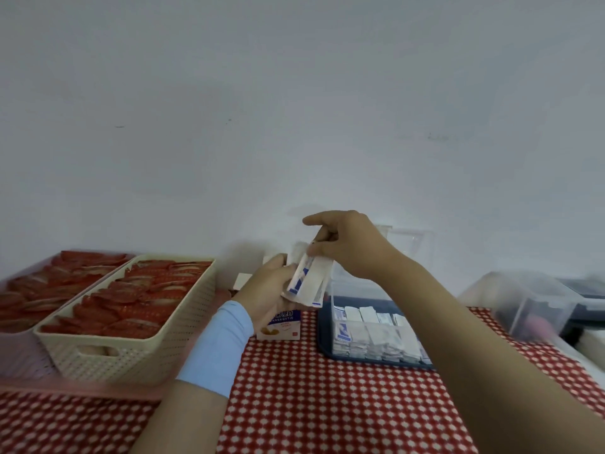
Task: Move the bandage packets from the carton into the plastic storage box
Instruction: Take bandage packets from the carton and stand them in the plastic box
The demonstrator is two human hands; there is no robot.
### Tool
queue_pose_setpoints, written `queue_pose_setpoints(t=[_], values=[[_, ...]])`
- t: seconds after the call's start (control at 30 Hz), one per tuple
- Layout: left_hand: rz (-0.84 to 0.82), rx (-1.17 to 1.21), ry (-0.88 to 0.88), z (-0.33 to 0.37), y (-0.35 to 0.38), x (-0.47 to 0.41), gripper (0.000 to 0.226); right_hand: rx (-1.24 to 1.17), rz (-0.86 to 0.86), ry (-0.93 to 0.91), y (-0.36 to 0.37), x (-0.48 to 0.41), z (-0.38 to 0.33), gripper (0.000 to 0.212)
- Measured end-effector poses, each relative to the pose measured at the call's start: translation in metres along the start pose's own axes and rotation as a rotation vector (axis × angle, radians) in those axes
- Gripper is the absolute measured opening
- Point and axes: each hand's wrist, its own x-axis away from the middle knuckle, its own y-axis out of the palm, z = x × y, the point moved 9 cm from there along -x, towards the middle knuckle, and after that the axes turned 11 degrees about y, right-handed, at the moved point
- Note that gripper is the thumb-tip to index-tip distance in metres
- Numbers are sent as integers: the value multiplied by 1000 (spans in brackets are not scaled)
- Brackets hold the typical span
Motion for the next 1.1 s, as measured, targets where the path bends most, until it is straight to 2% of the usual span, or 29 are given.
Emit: queue_pose_setpoints(t=[0.1,0.23,0.4,0.53,0.63,0.73,0.8,0.9,0.97,1.1], values=[[-64,391,-58,0,25,16,37,-20,39,-40,0,5,-3,46],[-66,603,-118,-1,34,23,48,6,17,-60,4,15,-2,35],[-131,371,-101,1,42,28,44,-144,62,-21,-2,27,5,30],[-154,371,-104,2,57,32,27,-293,105,-13,-11,38,13,32],[-134,301,-41,2,62,26,21,-380,109,6,-21,43,23,34],[-171,204,22,6,70,24,22,-497,5,103,-26,51,40,46],[-228,139,3,4,78,26,25,-528,-43,146,-30,59,52,51],[-287,100,-39,-5,90,23,31,-561,-23,169,-42,65,69,52],[-269,110,-56,-11,93,19,34,-569,13,170,-48,66,78,52],[-321,219,-123,-27,110,17,38,-528,73,105,-56,68,86,54]])
